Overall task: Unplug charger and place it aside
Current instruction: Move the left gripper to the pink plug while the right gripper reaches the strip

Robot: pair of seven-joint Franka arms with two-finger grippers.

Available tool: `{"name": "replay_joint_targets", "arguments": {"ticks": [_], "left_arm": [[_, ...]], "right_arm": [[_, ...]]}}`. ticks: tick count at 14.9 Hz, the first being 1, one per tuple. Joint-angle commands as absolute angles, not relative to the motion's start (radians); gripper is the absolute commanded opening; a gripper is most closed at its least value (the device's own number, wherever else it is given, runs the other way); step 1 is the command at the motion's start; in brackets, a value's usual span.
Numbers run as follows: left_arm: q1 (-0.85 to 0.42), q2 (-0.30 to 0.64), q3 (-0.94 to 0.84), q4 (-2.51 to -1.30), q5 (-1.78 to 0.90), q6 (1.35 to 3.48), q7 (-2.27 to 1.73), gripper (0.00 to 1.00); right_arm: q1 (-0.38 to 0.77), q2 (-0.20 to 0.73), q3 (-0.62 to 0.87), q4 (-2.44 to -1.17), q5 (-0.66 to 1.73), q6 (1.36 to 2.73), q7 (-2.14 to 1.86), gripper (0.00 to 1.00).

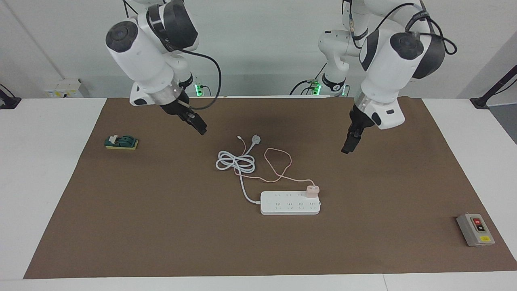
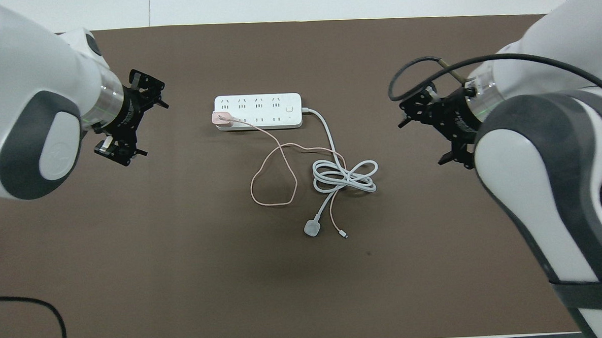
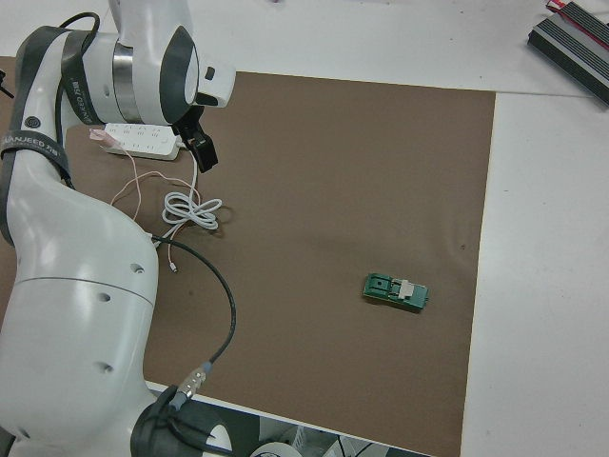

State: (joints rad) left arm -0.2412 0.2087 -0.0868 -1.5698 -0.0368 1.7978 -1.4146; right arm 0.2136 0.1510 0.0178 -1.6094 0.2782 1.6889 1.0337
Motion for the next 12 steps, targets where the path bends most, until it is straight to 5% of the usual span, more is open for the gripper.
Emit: {"name": "replay_joint_targets", "arguments": {"ticks": [1, 7, 12], "left_arm": [[-0.299, 0.343, -0.068, -1.462, -0.038, 1.841, -1.581, 1.00], [-0.342, 0.641, -0.035, -1.134, -0.014, 1.789, -1.770, 1.00], [-0.399, 0.687, 0.020, -1.121, -0.015, 1.808, -1.841, 1.00]], "right_arm": [[0.247, 0.225, 0.017, -1.603, 0.374, 1.782, 1.193, 1.00], [0.319, 0.440, 0.017, -1.531, 0.581, 1.998, 1.480, 1.00], [0.376, 0.589, 0.017, -1.511, 0.779, 2.190, 1.493, 1.00]]}}
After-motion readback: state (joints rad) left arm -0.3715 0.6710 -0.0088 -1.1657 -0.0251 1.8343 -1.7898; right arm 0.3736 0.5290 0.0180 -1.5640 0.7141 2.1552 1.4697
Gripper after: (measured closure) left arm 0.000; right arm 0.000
